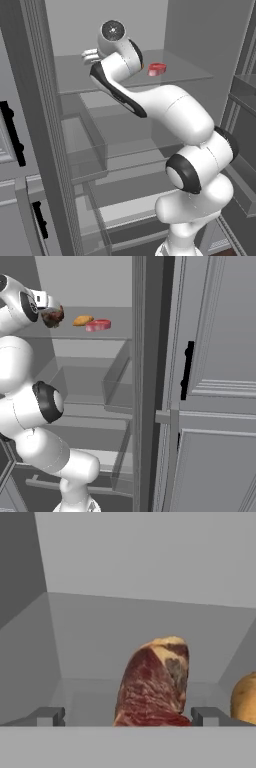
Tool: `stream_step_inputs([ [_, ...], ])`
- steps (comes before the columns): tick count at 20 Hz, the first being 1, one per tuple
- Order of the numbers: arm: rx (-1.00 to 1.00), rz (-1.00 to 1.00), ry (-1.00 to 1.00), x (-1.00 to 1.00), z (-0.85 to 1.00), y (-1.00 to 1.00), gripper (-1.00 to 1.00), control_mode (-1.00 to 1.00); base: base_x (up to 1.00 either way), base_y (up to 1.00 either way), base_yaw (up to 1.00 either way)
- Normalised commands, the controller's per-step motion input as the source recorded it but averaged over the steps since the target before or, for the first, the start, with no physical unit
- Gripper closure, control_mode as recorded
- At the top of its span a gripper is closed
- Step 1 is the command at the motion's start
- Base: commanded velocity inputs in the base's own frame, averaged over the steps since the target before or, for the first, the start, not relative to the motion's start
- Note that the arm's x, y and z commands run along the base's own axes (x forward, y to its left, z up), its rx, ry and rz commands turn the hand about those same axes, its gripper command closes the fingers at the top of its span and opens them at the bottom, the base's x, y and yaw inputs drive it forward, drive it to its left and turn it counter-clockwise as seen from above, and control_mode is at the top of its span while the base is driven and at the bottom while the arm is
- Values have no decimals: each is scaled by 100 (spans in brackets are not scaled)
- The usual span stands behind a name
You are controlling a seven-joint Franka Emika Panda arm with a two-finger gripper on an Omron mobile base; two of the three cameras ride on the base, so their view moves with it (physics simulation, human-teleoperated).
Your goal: Place one potato and one steak in each tupperware on the nearby counter, to pack two identical lunches.
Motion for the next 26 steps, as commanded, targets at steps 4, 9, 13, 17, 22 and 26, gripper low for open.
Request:
stream_step_inputs([
  [4,0,0,5,-7,0,0,-100,-100,0,0,0],
  [9,0,0,4,-13,15,0,-100,-100,0,0,0],
  [13,0,0,6,-10,0,0,-100,-100,0,0,0],
  [17,0,0,11,-3,-14,0,-100,-100,0,0,0],
  [22,0,-1,2,0,-7,-11,-100,-100,0,0,0],
  [26,0,-5,0,0,-12,-29,-100,-100,0,0,0],
])
